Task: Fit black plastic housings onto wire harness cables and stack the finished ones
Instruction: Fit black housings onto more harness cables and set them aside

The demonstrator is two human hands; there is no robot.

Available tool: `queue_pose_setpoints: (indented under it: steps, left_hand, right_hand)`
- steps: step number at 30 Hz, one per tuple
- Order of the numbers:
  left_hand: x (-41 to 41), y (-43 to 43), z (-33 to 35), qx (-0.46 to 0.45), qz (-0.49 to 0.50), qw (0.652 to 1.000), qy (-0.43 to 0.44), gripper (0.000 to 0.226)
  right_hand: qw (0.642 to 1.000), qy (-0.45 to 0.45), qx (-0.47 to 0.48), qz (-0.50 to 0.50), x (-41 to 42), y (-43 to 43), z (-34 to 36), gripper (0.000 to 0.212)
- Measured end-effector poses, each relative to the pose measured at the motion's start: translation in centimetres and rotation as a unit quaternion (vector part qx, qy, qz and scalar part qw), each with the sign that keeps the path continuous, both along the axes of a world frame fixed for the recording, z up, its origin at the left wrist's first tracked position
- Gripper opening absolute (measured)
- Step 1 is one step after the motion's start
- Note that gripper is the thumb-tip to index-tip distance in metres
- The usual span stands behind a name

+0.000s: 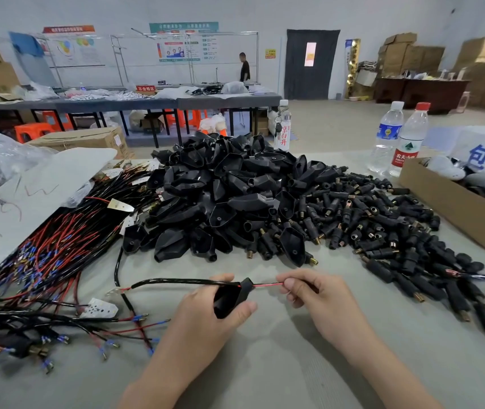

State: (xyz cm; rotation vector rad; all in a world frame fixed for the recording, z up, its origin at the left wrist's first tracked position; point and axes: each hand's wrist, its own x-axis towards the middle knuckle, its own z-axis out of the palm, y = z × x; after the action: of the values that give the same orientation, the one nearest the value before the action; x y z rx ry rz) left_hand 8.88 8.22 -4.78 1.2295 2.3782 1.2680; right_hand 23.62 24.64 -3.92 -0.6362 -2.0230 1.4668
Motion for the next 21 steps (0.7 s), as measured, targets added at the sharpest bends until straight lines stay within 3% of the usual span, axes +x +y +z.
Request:
queue_pose_setpoints:
  steps: [6, 9, 11, 16, 21]
  left_hand:
    - [0.1, -0.2, 0.3, 0.020, 0.035, 0.999, -0.003, 0.063]
    - [0.4, -0.2, 0.9, 0.049, 0.053, 0.997, -0.031, 0.049]
    - [0.4, -0.1, 1.2, 0.064, 0.046, 0.994, -0.081, 0.041]
    - [-0.3, -0.6, 1.6, 0.081, -0.012, 0.972, -0.220, 0.045]
    - [0.0, -0.1, 1.7, 0.163, 0.000, 0.907, -0.388, 0.053]
  right_hand:
    - [0.999, -0.004, 0.024, -0.028, 0.1, 1.0, -0.4, 0.040]
    - [0.997, -0.025, 0.060, -0.040, 0.0, 1.0, -0.6, 0.040]
    - [0.996, -0.032, 0.077, -0.042, 0.1, 1.1, -0.7, 0.041]
    - [0.996, -0.018, 0.077, -0.038, 0.2, 1.2, -0.6, 0.043]
    - [0.995, -0.007, 0.090, -0.033, 0.2, 1.1, -0.4, 0.043]
